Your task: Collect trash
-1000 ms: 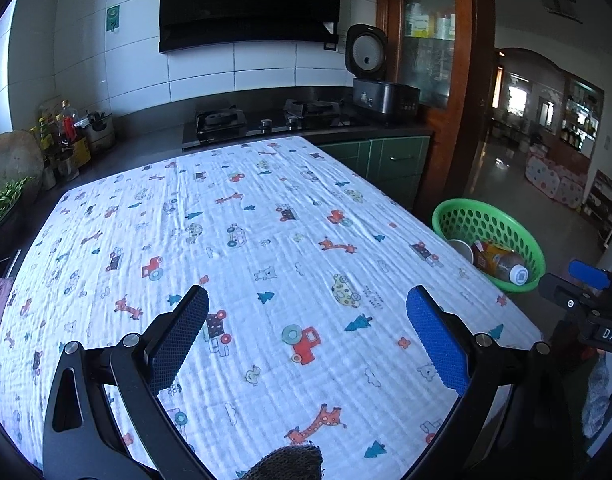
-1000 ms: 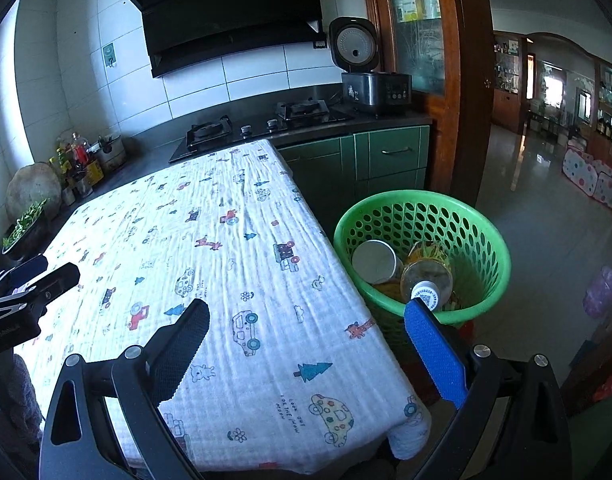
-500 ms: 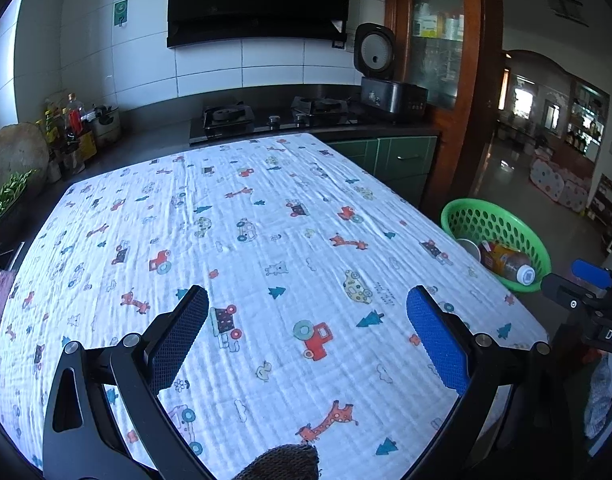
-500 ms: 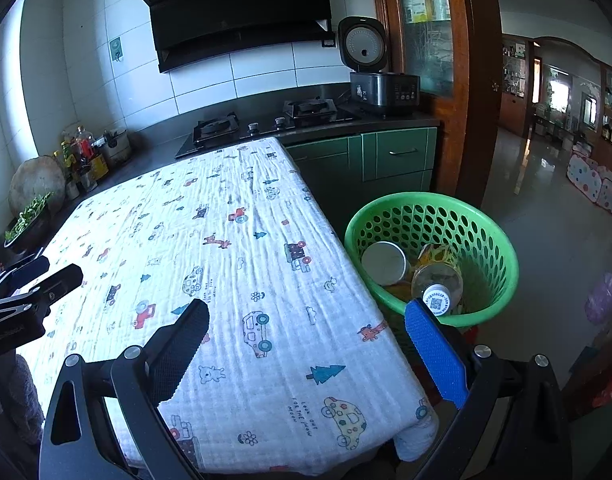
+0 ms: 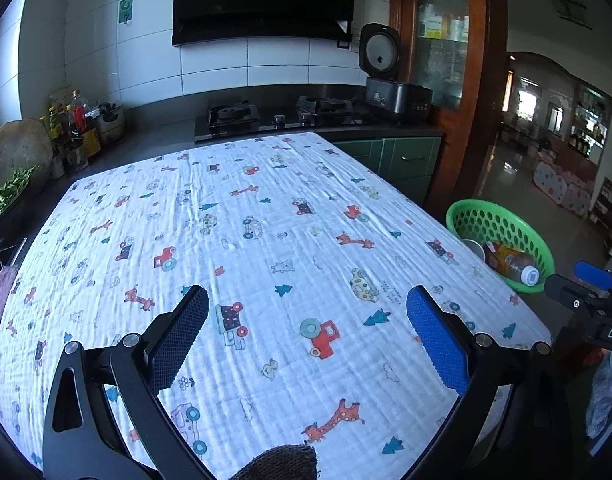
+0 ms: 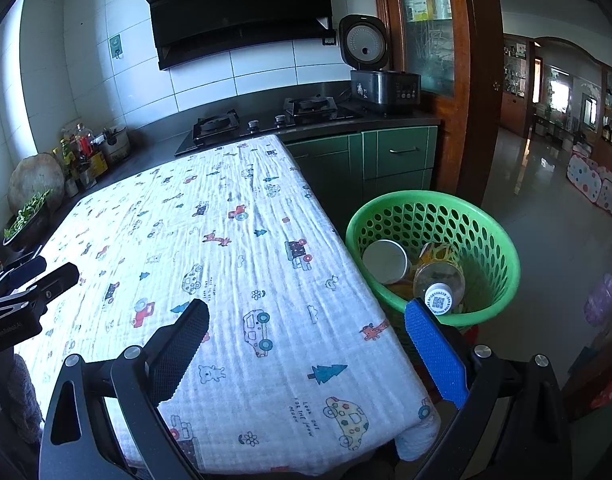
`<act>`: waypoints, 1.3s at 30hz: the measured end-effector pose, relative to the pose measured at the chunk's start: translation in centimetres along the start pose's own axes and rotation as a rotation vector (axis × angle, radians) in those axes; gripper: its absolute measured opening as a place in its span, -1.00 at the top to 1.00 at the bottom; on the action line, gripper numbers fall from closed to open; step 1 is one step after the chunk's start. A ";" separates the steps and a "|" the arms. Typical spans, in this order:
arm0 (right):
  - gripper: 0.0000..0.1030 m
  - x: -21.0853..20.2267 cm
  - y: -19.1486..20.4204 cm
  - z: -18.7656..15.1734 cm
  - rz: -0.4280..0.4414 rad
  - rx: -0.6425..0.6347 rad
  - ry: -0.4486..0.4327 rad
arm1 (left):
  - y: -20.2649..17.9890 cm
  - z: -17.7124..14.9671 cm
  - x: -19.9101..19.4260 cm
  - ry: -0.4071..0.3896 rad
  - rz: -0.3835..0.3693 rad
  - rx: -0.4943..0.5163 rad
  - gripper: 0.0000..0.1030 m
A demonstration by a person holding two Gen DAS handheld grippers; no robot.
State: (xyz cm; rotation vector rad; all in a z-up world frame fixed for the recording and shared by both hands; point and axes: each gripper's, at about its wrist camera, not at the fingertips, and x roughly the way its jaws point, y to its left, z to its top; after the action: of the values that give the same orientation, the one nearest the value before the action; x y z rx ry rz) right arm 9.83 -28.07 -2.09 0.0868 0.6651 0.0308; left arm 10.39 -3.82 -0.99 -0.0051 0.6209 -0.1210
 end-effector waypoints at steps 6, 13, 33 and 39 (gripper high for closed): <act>-0.85 0.0 -0.1 -0.1 -0.001 0.000 0.000 | -0.1 0.0 0.0 0.000 -0.001 0.003 -0.90; -0.85 0.1 -0.2 -0.2 0.001 0.001 0.001 | -0.1 -0.1 0.0 -0.001 0.002 0.004 -0.90; -0.85 -0.1 0.0 -0.1 0.001 -0.006 -0.010 | 0.0 0.2 -0.2 -0.008 0.012 0.005 -0.90; -0.85 -0.3 0.3 0.0 -0.002 -0.019 -0.025 | 0.0 0.3 -0.2 -0.011 0.018 0.008 -0.90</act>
State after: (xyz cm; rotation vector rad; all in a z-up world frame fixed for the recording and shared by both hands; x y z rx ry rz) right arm 9.61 -27.76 -1.93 0.0686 0.6401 0.0343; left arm 10.39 -3.79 -0.64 0.0076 0.6089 -0.1059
